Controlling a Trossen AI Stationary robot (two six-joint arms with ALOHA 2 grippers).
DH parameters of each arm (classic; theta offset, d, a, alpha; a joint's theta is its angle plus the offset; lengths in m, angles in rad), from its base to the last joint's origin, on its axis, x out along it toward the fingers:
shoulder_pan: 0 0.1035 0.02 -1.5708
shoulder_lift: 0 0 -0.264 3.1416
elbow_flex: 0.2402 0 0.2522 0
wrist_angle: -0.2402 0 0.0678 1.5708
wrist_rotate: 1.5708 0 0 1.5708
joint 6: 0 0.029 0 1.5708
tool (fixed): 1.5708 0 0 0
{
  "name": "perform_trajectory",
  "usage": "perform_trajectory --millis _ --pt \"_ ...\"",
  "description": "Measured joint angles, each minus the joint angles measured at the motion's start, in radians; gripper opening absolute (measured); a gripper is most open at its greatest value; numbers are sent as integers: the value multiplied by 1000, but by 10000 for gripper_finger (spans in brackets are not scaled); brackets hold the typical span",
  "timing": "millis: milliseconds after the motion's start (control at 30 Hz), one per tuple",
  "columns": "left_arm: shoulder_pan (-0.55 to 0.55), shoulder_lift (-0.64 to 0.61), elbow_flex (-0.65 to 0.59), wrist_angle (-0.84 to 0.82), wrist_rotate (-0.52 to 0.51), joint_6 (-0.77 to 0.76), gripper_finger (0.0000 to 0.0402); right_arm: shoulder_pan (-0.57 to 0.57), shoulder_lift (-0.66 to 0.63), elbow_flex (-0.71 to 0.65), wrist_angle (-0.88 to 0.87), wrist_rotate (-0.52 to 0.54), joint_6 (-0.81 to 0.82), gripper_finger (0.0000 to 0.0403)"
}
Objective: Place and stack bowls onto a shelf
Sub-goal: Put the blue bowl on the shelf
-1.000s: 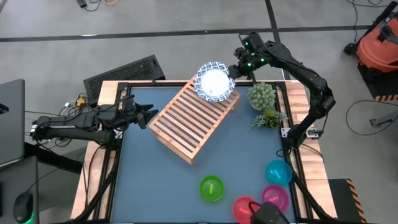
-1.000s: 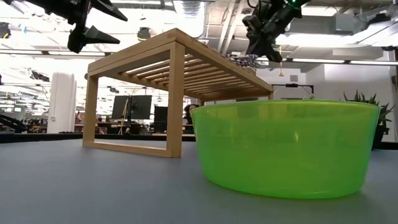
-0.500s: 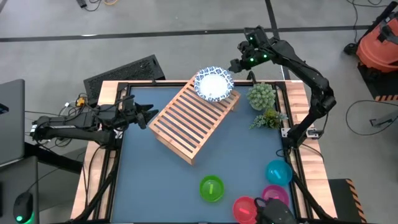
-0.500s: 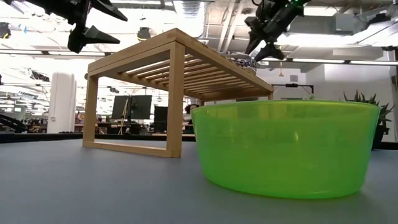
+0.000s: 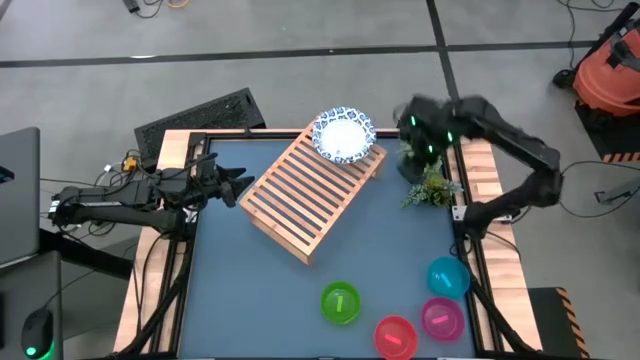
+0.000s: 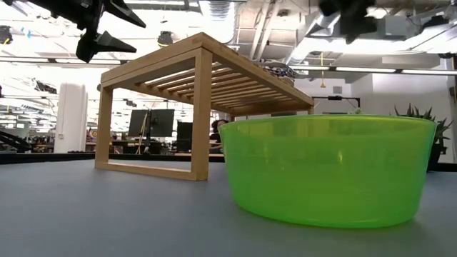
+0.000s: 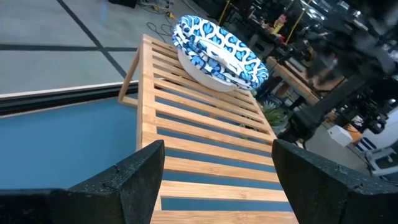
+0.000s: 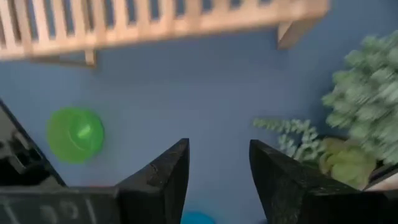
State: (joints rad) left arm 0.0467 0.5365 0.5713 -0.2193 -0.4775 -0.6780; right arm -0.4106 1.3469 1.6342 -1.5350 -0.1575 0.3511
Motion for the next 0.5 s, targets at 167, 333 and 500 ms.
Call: perform_trajectory --millis 167,333,500 --pt "0 0 0 0 -1 0 281 262 -143 -199 4 69 338 192" --pt "0 0 0 -2 -1 -16 281 526 -230 -408 4 101 752 192" --pt "0 0 0 -13 -1 -18 281 726 -239 -573 70 106 1000 192"
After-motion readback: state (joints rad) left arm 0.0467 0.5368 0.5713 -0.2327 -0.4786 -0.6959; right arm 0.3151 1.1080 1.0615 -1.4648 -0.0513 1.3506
